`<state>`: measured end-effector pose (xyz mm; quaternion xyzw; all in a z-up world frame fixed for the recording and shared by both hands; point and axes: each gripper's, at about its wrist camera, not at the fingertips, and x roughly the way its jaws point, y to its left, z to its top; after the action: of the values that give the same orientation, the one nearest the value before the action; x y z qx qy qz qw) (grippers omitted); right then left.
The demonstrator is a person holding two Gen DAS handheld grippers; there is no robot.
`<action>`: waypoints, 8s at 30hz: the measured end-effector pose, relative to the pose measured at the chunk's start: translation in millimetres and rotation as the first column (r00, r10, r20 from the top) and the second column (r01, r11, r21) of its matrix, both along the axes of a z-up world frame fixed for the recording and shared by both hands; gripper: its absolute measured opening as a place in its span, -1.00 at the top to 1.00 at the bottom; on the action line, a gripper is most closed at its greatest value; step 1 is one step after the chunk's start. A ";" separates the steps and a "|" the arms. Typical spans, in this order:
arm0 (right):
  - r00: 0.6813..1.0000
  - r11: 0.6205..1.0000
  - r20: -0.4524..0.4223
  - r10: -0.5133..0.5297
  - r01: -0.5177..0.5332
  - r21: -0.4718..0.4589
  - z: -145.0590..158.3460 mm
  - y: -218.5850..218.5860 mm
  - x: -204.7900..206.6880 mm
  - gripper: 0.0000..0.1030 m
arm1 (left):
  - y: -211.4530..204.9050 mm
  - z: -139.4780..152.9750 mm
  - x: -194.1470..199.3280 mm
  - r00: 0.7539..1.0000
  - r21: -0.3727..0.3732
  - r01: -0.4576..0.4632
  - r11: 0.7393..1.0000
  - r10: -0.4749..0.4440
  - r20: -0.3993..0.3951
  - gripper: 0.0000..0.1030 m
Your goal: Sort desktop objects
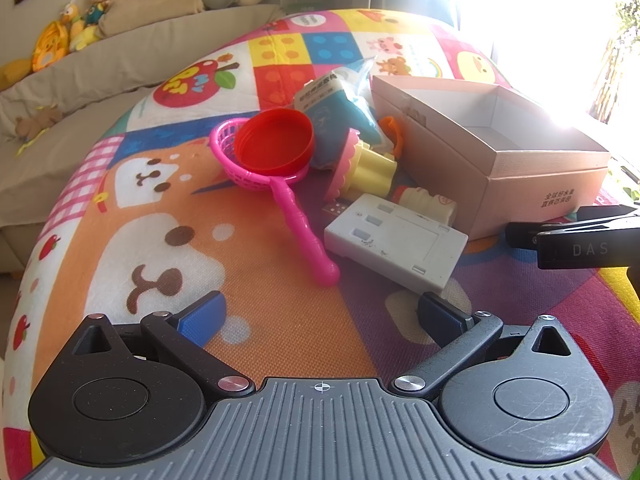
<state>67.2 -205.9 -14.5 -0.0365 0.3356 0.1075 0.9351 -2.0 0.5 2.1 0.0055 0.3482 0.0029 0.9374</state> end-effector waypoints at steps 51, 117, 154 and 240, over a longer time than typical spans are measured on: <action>1.000 0.962 0.000 0.008 -0.008 0.272 49.0 -47.3 78.1 -1.00 | 34.3 26.6 3.0 0.998 -0.047 0.031 0.998 -0.028 0.060 -1.00; 0.991 0.992 -0.038 0.126 -0.125 0.014 11.9 -29.6 -36.2 -1.00 | -3.9 11.8 63.0 0.966 -0.001 0.254 0.967 -0.254 0.050 -0.92; 0.995 0.995 0.095 -0.014 0.023 -0.096 32.2 -21.7 3.2 -1.00 | 10.9 14.1 -9.0 0.988 -0.017 0.157 0.987 -0.157 0.005 -0.58; 0.930 0.960 0.251 0.269 -0.239 -0.145 90.4 5.2 19.7 -0.64 | 40.2 50.6 48.4 0.988 0.055 0.000 0.998 -0.009 0.155 -0.85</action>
<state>86.9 -200.7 75.9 -0.1462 0.2039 0.2028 0.9465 46.4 40.7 52.7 0.0316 0.2741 0.0107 0.9611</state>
